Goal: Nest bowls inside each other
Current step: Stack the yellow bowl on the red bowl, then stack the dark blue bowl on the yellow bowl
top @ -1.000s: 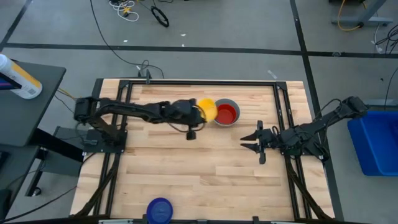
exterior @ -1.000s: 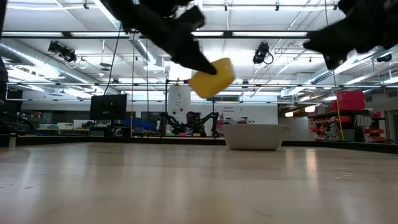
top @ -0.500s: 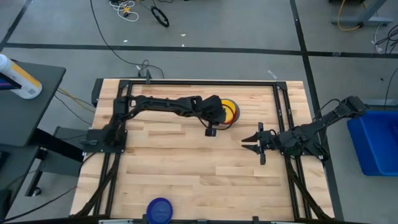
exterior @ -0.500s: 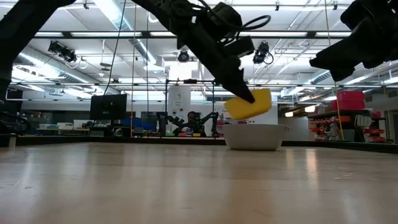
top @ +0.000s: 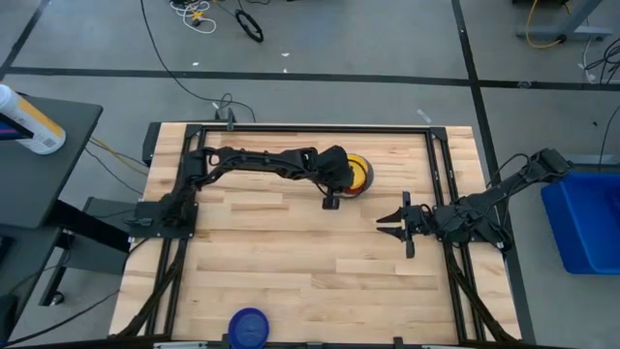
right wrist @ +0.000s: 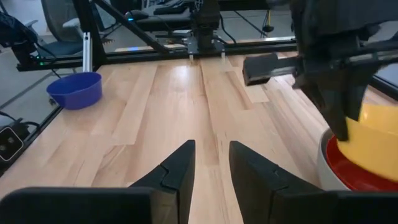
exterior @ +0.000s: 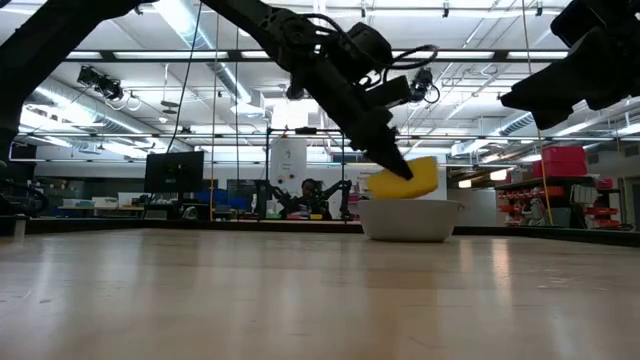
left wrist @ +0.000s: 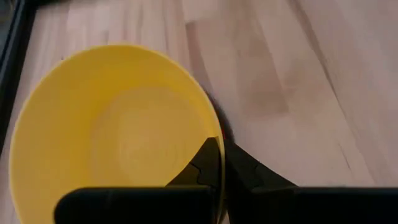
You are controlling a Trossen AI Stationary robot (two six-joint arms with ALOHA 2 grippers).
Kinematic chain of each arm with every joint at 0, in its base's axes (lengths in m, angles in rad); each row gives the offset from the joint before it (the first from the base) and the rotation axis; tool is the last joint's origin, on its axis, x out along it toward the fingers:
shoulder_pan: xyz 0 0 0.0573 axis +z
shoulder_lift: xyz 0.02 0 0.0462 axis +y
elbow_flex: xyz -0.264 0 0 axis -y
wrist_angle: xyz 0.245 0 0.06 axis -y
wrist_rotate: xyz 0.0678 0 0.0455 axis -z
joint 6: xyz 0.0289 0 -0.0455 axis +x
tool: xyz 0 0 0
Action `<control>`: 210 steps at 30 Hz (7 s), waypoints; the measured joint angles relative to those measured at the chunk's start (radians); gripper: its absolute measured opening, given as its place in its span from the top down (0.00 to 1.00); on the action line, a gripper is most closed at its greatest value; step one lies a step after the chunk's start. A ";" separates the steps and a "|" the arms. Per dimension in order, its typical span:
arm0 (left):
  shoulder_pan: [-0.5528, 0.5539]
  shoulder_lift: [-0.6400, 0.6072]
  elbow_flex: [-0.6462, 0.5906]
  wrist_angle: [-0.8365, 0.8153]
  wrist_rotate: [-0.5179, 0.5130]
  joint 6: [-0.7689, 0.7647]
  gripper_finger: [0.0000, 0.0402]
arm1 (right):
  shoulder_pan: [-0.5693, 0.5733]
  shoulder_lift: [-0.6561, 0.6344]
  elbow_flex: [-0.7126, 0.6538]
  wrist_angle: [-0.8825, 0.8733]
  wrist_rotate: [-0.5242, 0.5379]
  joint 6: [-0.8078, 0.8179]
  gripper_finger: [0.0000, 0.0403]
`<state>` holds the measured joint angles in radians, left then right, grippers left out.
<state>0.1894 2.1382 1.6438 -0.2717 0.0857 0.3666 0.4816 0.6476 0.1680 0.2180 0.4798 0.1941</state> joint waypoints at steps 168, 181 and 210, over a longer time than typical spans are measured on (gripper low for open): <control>0.166 -0.062 0.007 -0.031 0.159 0.003 0.99 | 0.029 0.025 0.000 -0.005 0.088 0.007 0.75; 0.157 0.054 0.152 -0.275 0.053 0.082 0.99 | 0.029 0.025 0.000 -0.041 0.087 0.026 0.75; 0.143 0.051 0.314 -0.309 0.079 0.014 0.29 | 0.029 0.022 0.000 -0.053 0.121 0.057 0.75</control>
<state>0.3328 2.1893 1.9583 -0.5804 0.1648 0.3806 0.5102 0.6697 0.1680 0.1646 0.6006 0.2512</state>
